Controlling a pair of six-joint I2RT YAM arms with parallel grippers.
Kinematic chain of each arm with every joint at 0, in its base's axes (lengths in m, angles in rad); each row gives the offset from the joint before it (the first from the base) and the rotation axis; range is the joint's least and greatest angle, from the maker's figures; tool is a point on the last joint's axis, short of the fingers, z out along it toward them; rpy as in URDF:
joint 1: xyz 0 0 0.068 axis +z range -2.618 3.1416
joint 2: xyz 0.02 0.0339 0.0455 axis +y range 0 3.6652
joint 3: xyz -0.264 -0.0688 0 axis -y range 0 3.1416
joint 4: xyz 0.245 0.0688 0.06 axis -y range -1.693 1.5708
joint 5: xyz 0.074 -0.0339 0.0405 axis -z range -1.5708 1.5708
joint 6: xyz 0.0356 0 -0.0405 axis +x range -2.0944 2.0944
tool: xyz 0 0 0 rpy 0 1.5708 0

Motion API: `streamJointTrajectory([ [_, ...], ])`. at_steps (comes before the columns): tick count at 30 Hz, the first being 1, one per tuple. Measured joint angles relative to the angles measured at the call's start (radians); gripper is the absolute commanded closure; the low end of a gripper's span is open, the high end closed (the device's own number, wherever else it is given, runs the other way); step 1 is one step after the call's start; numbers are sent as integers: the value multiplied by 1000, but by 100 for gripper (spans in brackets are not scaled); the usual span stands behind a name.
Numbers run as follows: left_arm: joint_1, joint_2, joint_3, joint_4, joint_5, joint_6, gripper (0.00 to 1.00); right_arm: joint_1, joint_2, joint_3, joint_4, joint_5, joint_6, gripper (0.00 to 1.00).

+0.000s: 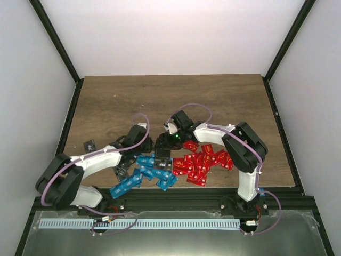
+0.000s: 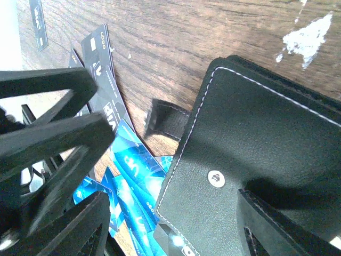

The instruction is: Put the credit cards into the card holder

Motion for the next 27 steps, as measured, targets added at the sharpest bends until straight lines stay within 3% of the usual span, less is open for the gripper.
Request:
streamJointTrajectory([
  [5,1,-116,-34,33,72,8,63,1,10,14,-1,-4,4,36],
  [10,42,-122,-36,33,116,11,69,2,11,15,-3,-3,4,42],
  [15,112,-29,32,22,211,45,79,2,13,16,-4,1,3,45],
  [21,153,119,158,26,352,95,83,3,24,34,-14,1,2,48],
  [27,181,197,192,49,490,113,87,3,36,48,-20,1,-1,53],
])
